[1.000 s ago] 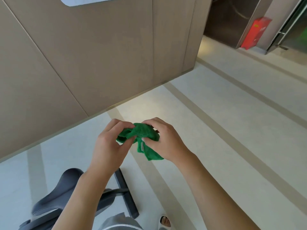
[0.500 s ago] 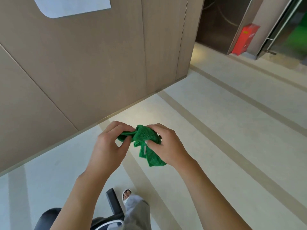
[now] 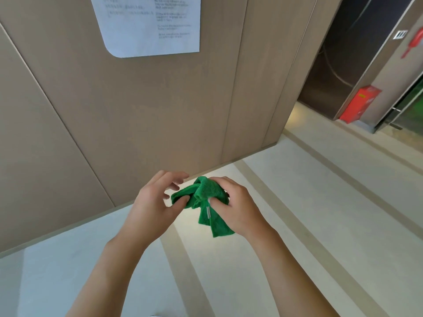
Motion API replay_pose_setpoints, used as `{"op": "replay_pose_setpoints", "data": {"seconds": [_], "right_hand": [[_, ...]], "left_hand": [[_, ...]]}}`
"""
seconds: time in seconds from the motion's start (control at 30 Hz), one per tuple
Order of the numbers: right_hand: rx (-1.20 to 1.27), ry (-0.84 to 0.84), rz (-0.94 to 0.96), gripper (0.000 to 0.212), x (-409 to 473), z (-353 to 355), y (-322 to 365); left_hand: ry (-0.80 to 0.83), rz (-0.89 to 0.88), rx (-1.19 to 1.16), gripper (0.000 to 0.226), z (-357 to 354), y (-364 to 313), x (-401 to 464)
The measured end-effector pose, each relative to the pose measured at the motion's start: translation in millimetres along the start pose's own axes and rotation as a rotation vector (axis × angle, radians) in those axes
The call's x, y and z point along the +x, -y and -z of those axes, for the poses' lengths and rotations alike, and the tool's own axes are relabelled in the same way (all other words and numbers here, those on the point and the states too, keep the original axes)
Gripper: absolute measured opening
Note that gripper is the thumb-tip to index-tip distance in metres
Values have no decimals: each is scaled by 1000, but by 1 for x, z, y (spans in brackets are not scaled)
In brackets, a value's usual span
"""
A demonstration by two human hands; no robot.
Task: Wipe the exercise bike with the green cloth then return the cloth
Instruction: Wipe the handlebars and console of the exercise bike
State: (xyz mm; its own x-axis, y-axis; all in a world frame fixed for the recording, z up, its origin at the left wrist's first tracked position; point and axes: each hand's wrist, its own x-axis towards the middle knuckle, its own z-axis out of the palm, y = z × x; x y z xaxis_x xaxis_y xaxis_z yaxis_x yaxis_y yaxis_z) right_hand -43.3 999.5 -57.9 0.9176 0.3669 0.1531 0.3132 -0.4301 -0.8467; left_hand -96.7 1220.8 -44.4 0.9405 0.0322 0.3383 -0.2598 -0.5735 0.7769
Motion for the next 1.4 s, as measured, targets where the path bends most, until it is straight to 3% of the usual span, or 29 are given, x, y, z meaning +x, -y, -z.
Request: {"op": "replay_pose_setpoints", "data": {"seconds": [0.17, 0.37, 0.67, 0.83, 1.13, 1.4], "right_hand": [[57, 107, 43, 45, 66, -30, 14], [74, 233, 56, 45, 141, -57, 13], [133, 516, 180, 56, 295, -112, -6], [197, 710, 312, 62, 373, -147, 6], [324, 1007, 459, 50, 405, -247, 38], [318, 1104, 612, 44, 416, -333, 121]], "left_hand": [[16, -13, -20, 58, 20, 32, 36], [-95, 94, 14, 43, 39, 73, 81], [-452, 313, 81, 65, 58, 132, 158], [-622, 398, 199, 60, 84, 142, 188], [-832, 582, 401, 48, 133, 146, 159], [-1011, 638, 460, 41, 206, 158, 121]]}}
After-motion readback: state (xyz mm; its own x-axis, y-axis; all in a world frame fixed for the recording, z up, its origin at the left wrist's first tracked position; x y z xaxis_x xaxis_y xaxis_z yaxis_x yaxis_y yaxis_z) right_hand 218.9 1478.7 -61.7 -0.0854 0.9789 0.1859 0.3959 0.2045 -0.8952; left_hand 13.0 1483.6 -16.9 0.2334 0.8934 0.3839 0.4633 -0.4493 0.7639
